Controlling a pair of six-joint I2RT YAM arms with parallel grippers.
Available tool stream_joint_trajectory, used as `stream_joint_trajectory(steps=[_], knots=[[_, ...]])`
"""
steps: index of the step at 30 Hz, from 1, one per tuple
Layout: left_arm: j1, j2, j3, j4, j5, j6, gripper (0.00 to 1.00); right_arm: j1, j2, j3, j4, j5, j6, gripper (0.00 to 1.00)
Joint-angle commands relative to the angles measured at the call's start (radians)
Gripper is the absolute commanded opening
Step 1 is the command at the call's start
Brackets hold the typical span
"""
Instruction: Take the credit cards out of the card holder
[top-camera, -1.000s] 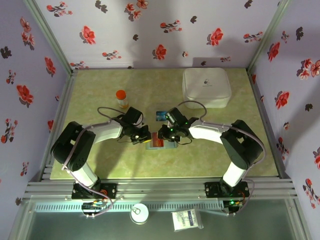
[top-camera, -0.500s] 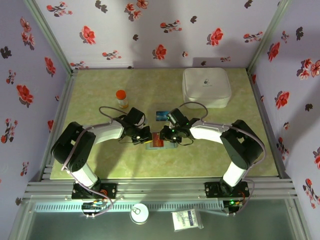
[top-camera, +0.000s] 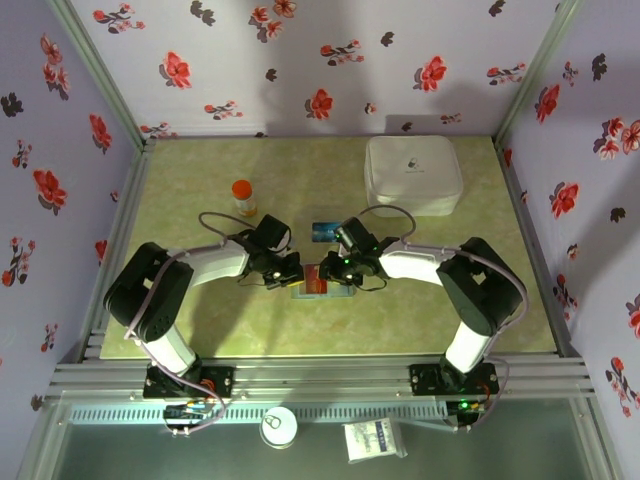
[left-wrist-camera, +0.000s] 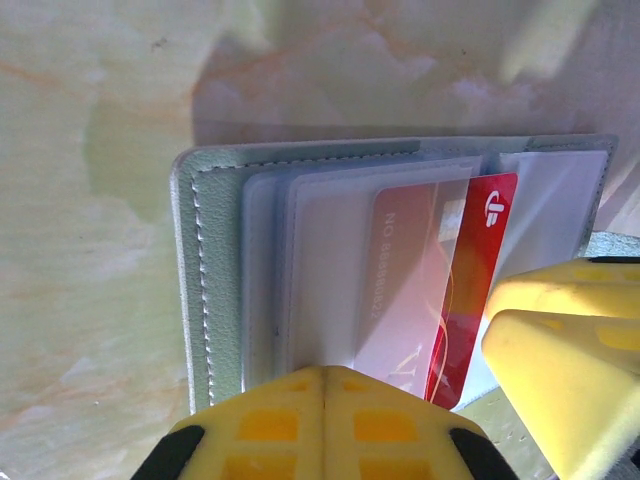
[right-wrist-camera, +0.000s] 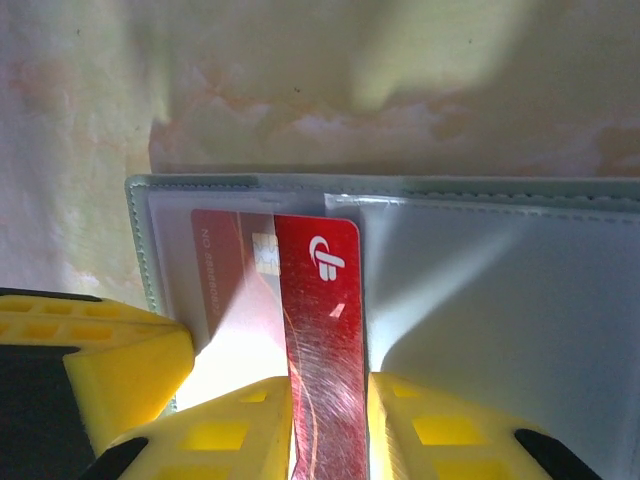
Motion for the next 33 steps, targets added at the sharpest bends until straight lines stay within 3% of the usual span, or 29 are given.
stream_joint_trajectory(steps=[1, 33], knots=[[-0.005, 0.03, 0.013, -0.057, -0.042, 0.031, 0.0, -0.007, 0.027, -0.021, 0.045, -0.03, 0.014, 0.26], [-0.005, 0.04, 0.027, -0.07, -0.039, 0.03, 0.0, -0.047, -0.021, -0.125, 0.281, -0.146, 0.094, 0.15]])
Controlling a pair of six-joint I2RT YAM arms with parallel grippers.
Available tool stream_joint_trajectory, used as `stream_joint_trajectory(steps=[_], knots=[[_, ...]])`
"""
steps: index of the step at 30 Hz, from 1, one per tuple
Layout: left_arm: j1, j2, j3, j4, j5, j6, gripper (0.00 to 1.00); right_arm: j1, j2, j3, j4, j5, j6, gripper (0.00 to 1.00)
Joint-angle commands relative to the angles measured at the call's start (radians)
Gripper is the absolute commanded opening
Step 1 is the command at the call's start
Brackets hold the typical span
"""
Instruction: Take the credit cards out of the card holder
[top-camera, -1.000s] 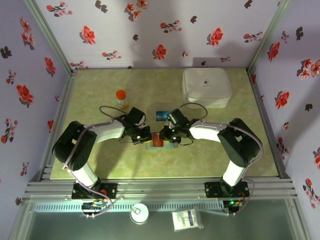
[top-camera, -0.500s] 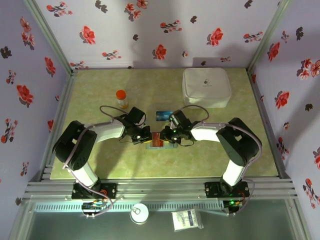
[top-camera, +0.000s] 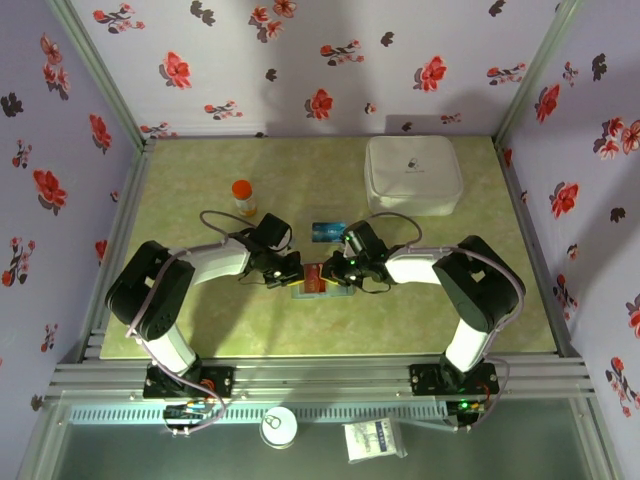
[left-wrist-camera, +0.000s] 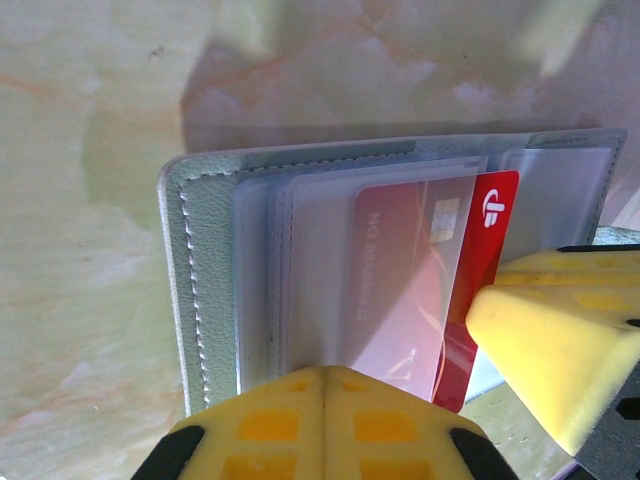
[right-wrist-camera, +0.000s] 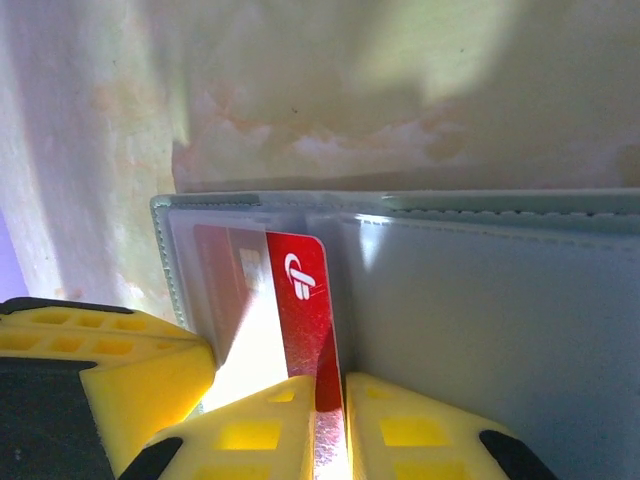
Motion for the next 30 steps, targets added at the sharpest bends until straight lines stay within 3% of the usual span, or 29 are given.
stream_joint_trajectory(steps=[1, 13, 20, 30], knots=[[-0.005, 0.029, 0.011, -0.047, -0.04, 0.023, 0.0, -0.007, -0.037, -0.013, 0.042, -0.034, 0.014, 0.14], [-0.006, 0.025, 0.01, -0.048, -0.039, 0.024, 0.0, -0.012, -0.031, -0.03, 0.086, -0.053, 0.018, 0.16], [-0.006, 0.023, 0.009, -0.049, -0.041, 0.023, 0.0, -0.017, -0.03, -0.047, 0.092, -0.042, 0.021, 0.11], [-0.005, 0.018, 0.007, -0.05, -0.042, 0.025, 0.0, -0.046, -0.138, -0.071, -0.06, 0.019, -0.066, 0.09]])
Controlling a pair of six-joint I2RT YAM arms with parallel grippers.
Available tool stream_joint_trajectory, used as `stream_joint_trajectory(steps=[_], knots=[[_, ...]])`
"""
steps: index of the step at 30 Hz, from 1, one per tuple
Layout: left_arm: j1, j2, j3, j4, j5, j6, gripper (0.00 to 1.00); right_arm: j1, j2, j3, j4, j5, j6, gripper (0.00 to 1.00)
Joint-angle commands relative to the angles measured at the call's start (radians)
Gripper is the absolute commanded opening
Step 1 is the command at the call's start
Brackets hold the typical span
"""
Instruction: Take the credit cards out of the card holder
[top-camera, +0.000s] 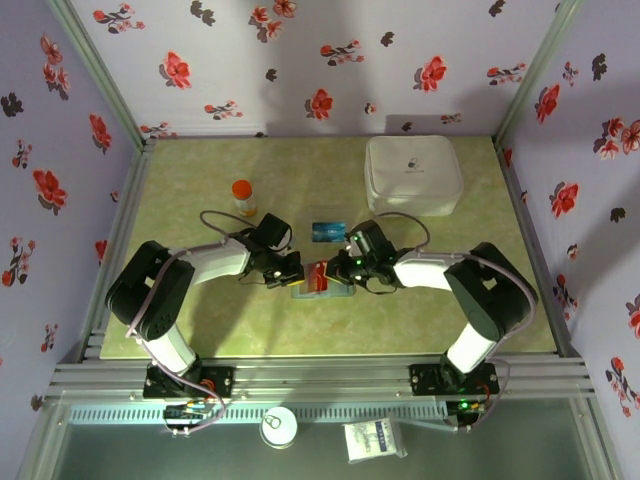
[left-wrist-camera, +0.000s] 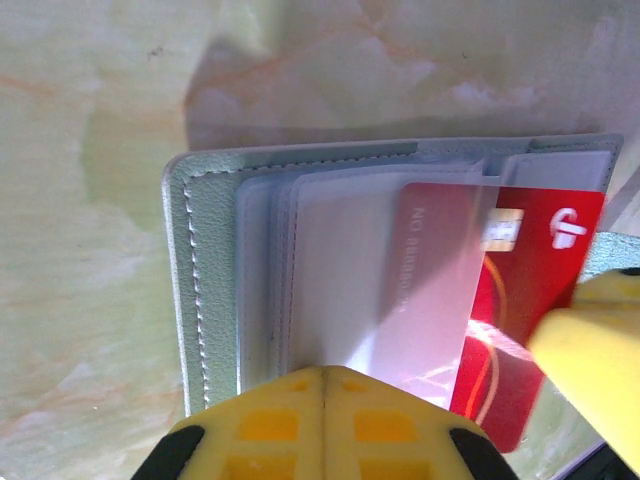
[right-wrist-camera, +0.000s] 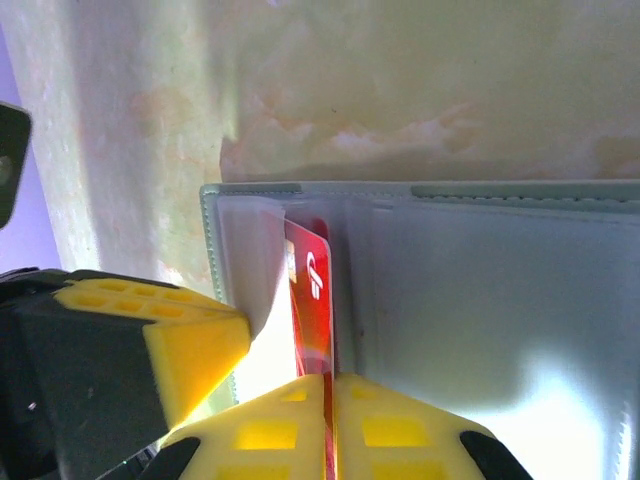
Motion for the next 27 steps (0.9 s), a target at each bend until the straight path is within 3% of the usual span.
stream_joint_trajectory(steps=[1, 16, 22, 27], knots=[[-0.006, 0.016, 0.006, -0.05, -0.041, 0.024, 0.0, -0.013, -0.06, -0.012, -0.102, 0.043, -0.061, 0.09], [-0.006, -0.017, 0.015, -0.026, -0.034, 0.02, 0.0, -0.021, -0.194, 0.112, -0.418, 0.13, -0.32, 0.05], [-0.005, -0.047, 0.015, -0.019, -0.032, 0.018, 0.0, -0.02, -0.168, 0.214, -0.577, 0.168, -0.53, 0.05], [-0.004, -0.08, 0.014, -0.01, -0.033, 0.019, 0.04, -0.018, -0.164, 0.286, -0.672, 0.288, -0.745, 0.0]])
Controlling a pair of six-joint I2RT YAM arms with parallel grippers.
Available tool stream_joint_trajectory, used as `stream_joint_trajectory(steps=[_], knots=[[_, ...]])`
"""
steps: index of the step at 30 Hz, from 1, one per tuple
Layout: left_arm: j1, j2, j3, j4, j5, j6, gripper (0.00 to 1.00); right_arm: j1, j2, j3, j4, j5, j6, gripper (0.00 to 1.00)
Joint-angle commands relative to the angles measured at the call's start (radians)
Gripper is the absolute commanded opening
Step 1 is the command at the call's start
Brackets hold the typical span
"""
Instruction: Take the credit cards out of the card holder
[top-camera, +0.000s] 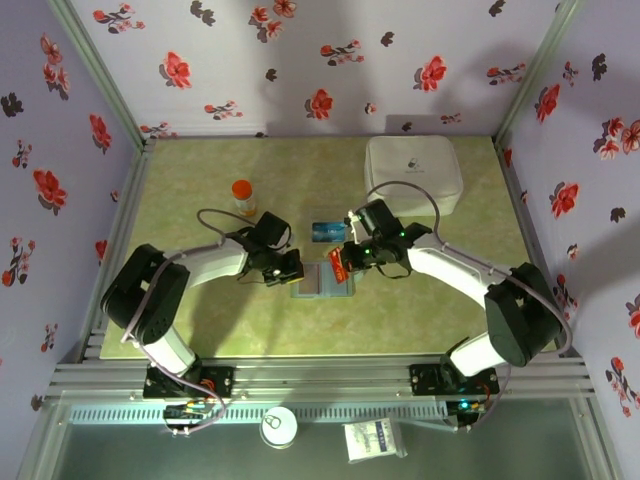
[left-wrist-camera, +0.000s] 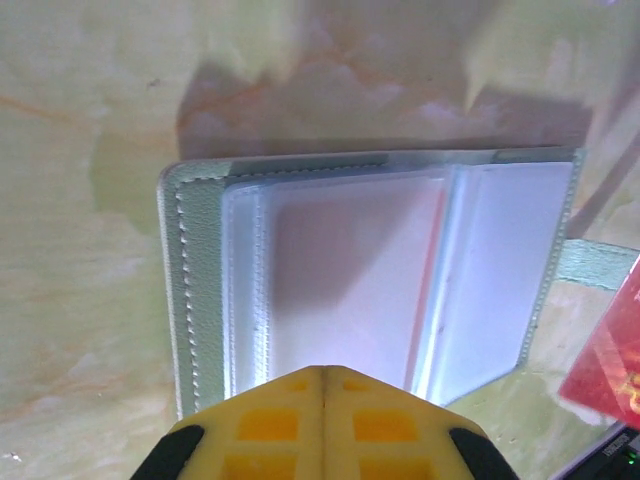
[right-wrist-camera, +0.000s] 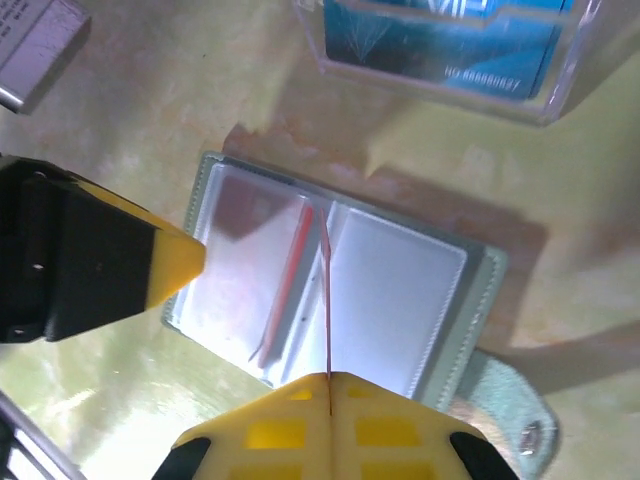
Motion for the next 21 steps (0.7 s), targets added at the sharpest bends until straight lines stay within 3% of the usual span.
stream_joint_trajectory(steps=[1, 11, 16, 21], knots=[[-0.002, -0.045, 0.013, -0.009, -0.016, 0.019, 0.05, -0.003, 0.002, 0.05, -0.109, 0.113, -0.228, 0.0], [0.015, -0.106, -0.035, -0.006, -0.016, 0.027, 0.07, -0.004, 0.067, 0.24, -0.287, 0.257, -0.664, 0.0], [0.033, -0.154, -0.08, -0.003, -0.021, 0.023, 0.07, -0.003, 0.106, 0.317, -0.317, 0.251, -0.834, 0.0], [0.052, -0.203, -0.121, -0.008, -0.023, 0.019, 0.07, -0.017, 0.15, 0.388, -0.318, 0.154, -0.986, 0.0]])
